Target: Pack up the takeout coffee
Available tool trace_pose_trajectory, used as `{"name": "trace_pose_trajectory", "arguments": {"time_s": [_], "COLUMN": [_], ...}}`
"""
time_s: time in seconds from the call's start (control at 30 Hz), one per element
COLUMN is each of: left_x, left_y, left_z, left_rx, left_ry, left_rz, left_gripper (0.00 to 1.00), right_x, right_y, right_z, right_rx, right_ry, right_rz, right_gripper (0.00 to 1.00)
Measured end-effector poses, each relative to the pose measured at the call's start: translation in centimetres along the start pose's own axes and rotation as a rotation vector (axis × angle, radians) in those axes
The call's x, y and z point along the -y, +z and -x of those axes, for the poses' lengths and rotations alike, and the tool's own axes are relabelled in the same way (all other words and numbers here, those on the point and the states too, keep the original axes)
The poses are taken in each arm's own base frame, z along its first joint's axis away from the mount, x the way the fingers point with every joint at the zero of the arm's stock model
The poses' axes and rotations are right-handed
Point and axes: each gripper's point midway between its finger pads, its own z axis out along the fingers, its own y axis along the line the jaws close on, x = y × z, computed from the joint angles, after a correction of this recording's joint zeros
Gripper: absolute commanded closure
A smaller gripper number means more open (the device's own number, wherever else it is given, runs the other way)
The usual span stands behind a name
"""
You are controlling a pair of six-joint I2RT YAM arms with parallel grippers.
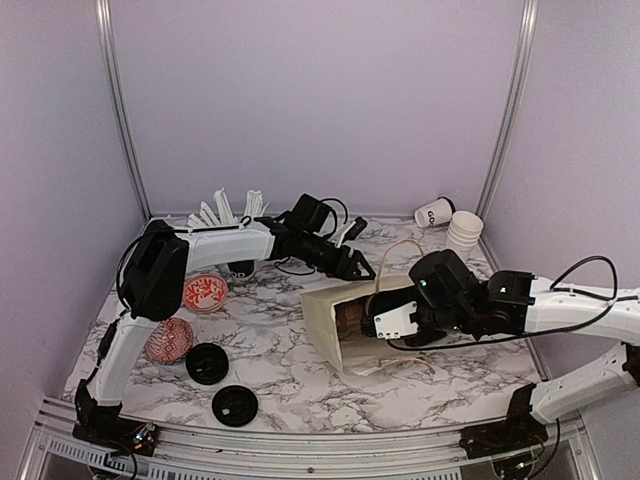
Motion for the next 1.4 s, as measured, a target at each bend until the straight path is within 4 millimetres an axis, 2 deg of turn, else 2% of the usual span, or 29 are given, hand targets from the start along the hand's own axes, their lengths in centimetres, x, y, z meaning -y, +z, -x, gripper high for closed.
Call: {"name": "trace_pose_trajectory", "arguments": {"time_s": [0.27, 0.83, 1.13, 1.4], "left_x": [-0.1, 0.7, 2.1, 3.3], "left_y": [0.9, 1.5, 1.9, 2.1], "left_z": [-1.2, -2.0, -3.2, -4.5], "left_rx": [-0.028, -0.054, -0.107, -0.169], "left_ry": [-0.014, -0.031, -0.102, -0.199], "left_rz": [-0.027, -0.111, -0.233, -0.309], "left_gripper": [0.35, 0.41, 0.44, 0.39], "right_x": [0.2, -0.3, -0.2, -0.7], "right_y": [0.6, 2.2, 1.2, -0.2], "right_z": [0.2, 0.1, 0.9, 1.3], "right_rx": [0.002, -0.010, -0.002, 0.017], "right_ry": [0.007, 0.011, -0.003, -0.009], "right_rz": [-0.007, 0.022, 0.126, 0.221], "right_gripper": [0.60, 0.60, 0.61, 0.60]}}
